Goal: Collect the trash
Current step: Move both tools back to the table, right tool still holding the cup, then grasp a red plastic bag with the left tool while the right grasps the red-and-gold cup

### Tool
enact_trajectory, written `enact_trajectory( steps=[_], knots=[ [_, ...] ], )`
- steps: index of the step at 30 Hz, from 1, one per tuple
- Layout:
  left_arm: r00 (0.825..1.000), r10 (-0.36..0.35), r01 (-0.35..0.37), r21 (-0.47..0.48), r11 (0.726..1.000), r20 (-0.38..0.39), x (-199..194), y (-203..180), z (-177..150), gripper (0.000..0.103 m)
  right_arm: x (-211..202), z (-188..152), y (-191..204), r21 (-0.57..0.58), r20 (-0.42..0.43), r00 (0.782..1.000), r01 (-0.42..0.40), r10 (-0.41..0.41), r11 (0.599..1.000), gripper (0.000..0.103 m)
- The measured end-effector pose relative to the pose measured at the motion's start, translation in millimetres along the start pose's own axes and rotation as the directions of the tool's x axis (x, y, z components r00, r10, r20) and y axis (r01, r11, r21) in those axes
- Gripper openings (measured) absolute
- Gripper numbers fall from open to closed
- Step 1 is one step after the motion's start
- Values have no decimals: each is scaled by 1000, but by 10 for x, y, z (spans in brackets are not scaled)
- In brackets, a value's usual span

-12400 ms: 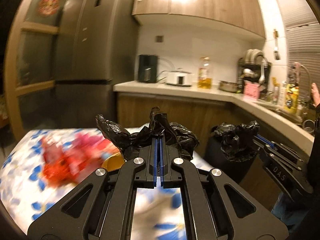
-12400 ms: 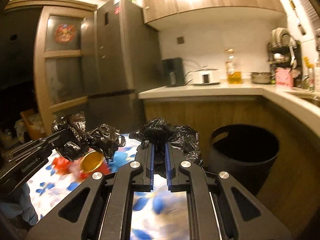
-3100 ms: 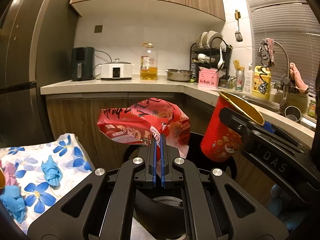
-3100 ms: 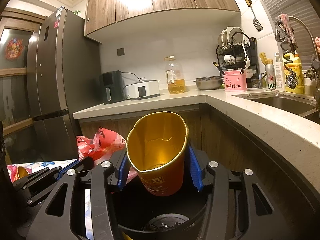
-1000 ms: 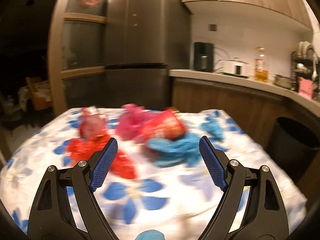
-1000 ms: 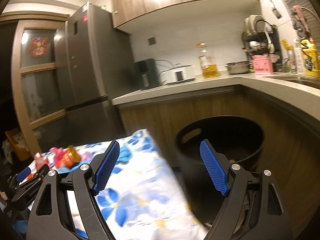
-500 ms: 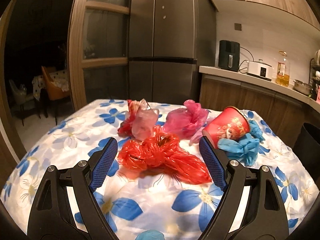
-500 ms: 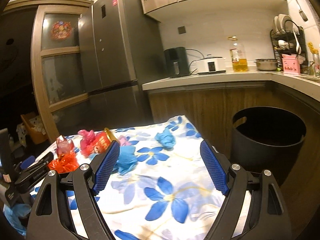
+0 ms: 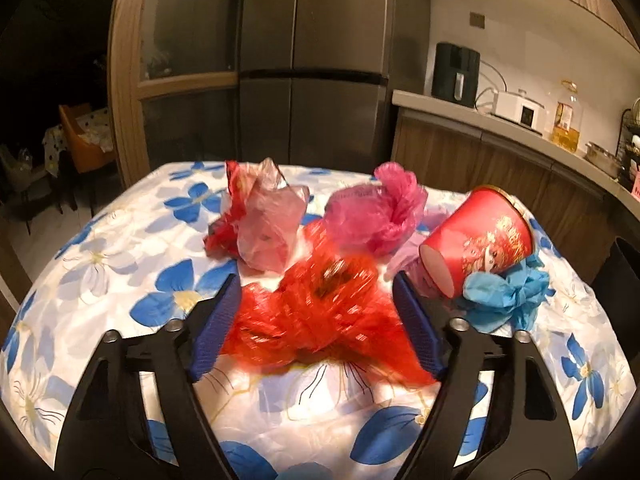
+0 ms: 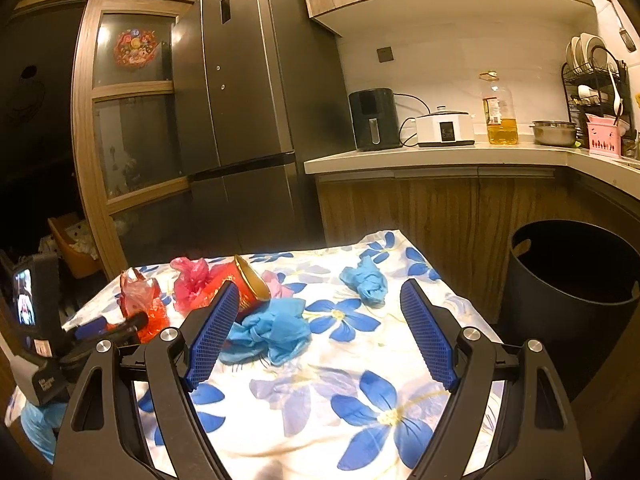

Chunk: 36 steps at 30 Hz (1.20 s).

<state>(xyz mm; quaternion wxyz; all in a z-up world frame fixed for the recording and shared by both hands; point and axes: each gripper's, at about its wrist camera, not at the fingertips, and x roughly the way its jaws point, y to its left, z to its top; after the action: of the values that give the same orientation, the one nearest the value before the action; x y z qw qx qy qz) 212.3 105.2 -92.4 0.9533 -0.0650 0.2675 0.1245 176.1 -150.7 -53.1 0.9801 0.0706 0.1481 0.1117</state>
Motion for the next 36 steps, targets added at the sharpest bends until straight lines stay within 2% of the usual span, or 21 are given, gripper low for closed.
enact_trajectory(
  steps=[1, 3, 6, 11, 14, 23, 28, 30, 36],
  knots=[
    [1000, -9, 9, 2, 1000, -16, 36, -4, -9, 60, 26, 12, 20, -3, 0, 1000, -1, 1, 1000, 80],
    [999, -20, 20, 4, 1000, -33, 76, -7, -23, 53, 88, 26, 74, -11, -1, 1000, -7, 7, 1000, 80],
    [997, -55, 55, 7, 998, -54, 110, -7, -47, 32, 188, 55, 156, -34, -7, 1000, -20, 19, 999, 80],
    [993, -96, 96, 3, 995, -66, 117, -14, -83, 15, 325, 79, 268, -59, -25, 998, -53, 52, 997, 80],
    [992, -119, 118, -19, 993, -49, 49, 21, -97, 0, 394, 53, 330, -83, -39, 997, -73, 70, 994, 80],
    [990, -130, 131, -27, 991, 46, -455, 97, -173, 0, 632, 3, 526, -111, -63, 993, -104, 98, 988, 79],
    [989, -138, 139, -13, 990, 59, -573, 110, -175, 0, 822, 22, 595, -114, -86, 990, -123, 113, 986, 70],
    [988, -145, 146, -14, 989, 59, -594, 120, -175, 0, 909, 15, 599, -105, -106, 987, -133, 122, 986, 64],
    [987, -152, 153, -13, 988, 58, -622, 144, -187, 0, 1044, -38, 603, -104, -150, 977, -169, 153, 980, 56]
  ],
)
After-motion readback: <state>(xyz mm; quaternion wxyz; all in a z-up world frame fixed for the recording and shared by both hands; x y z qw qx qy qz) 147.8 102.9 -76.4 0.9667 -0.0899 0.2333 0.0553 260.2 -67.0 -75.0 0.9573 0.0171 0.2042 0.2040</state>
